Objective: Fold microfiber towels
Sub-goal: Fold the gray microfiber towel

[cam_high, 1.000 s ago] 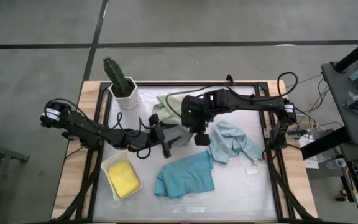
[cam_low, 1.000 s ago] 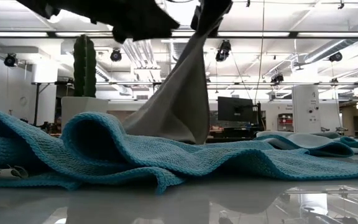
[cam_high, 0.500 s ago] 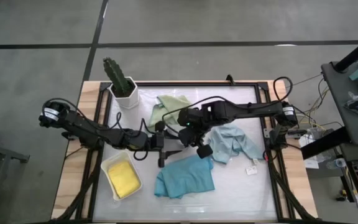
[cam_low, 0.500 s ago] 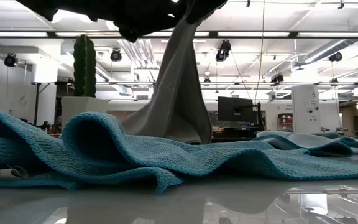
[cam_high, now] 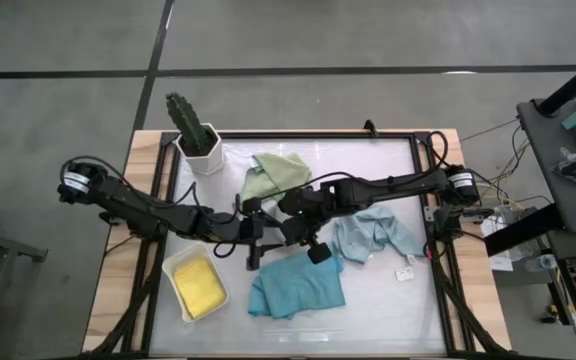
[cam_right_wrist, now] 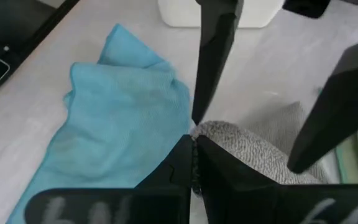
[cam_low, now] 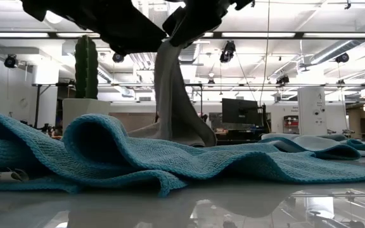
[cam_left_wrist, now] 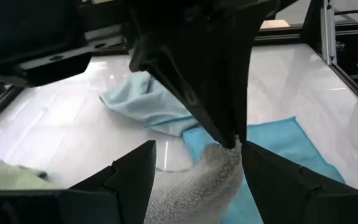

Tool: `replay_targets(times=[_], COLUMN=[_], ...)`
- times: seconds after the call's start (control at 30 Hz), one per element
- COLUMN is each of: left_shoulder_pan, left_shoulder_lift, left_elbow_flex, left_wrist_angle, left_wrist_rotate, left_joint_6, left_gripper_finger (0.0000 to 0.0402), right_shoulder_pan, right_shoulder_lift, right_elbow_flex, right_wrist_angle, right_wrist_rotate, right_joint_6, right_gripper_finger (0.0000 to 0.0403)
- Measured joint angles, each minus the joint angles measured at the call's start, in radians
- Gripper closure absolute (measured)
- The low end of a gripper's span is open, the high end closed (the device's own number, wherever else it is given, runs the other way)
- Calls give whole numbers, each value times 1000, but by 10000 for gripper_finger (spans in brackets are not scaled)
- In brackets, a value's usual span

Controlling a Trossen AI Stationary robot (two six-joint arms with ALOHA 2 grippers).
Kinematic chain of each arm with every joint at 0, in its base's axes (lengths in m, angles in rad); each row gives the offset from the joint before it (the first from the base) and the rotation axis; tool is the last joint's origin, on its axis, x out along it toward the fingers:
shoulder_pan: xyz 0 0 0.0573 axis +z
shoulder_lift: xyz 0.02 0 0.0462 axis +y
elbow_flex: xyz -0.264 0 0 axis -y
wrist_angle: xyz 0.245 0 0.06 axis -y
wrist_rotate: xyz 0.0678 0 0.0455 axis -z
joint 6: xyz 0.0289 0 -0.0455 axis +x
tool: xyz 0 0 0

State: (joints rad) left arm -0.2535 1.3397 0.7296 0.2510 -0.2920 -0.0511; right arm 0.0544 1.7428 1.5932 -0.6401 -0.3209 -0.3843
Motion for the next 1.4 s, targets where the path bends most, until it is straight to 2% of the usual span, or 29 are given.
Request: replay_targets(times=[0.1,0.27,0.37,0.57,0.77,0.83,0.93,1.13,1.3,1.4], left_shoulder_pan=[0,-1,-1,-2,-2,-3,-3,-9,-18,-18], left_shoulder_lift=[-1,-5,-15,-16,-16,-16,-16,-15,-13,11], left_elbow_flex=[-1,-1,9,9,18,24,37,75,100,90], left_wrist_angle=[-19,-54,-83,-86,-85,-84,-84,-82,-65,17], left_wrist_rotate=[2,-5,-64,-174,-209,-264,-317,-344,-554,-658], left_joint_6=[-26,-108,-161,-205,-307,-306,-252,-117,-70,-70], left_gripper_finger=[180,180,180,180,180,180,180,180,180,180], right_shoulder_pan=[0,0,-9,-31,-59,-72,-90,-128,-159,-176], right_shoulder_lift=[0,0,0,0,0,0,0,0,3,7], right_elbow_flex=[-3,25,79,209,355,390,428,448,448,446], right_wrist_angle=[47,87,77,-63,-219,-240,-270,-336,-352,-353], right_wrist_rotate=[41,220,315,325,324,325,325,323,324,321], right_joint_6=[38,105,129,147,203,227,240,280,317,349], right_gripper_finger=[391,391,391,391,391,391,391,391,391,391])
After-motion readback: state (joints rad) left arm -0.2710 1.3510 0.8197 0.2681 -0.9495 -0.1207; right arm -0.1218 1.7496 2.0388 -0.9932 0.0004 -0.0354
